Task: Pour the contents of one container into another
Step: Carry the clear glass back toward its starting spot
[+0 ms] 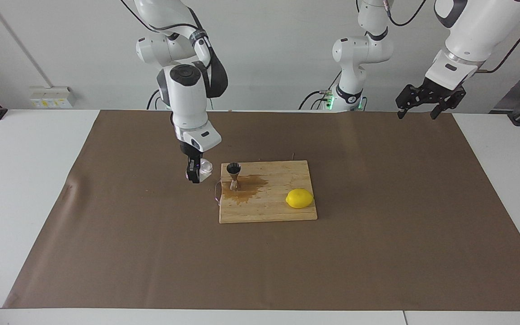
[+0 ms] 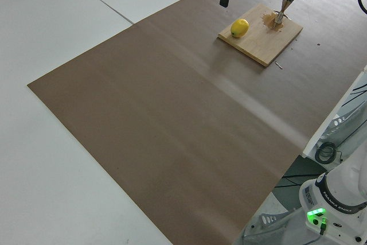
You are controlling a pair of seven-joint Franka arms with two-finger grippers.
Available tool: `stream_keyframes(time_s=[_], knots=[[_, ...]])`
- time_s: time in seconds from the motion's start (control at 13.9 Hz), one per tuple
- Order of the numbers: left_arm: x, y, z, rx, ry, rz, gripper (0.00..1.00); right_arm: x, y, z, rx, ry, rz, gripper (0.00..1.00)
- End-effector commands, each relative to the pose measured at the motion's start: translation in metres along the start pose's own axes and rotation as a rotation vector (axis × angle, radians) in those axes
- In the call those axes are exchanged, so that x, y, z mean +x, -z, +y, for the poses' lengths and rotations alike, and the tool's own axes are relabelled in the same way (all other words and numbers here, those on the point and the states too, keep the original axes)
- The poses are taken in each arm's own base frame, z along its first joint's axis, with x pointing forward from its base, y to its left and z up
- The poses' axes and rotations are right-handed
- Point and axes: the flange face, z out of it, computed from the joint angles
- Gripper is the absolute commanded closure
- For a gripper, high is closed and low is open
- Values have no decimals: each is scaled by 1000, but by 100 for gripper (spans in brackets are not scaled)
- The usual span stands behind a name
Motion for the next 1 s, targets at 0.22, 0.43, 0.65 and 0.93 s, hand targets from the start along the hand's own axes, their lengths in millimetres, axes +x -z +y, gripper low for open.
stream_keyframes(time_s=[0.22,0.43,0.65,0.93], knots=[[-10,1,-1,4,13,-4,0,-48,-8,11,25,15,73,100],[-10,1,-1,3,14,-4,0,-66,-12,12,32,23,86,100],[-10,1,-1,3,14,-4,0,-72,-13,12,38,6,103,100],[-10,1,-1,4,13,-4,0,-124,-25,13,44,24,165,100]])
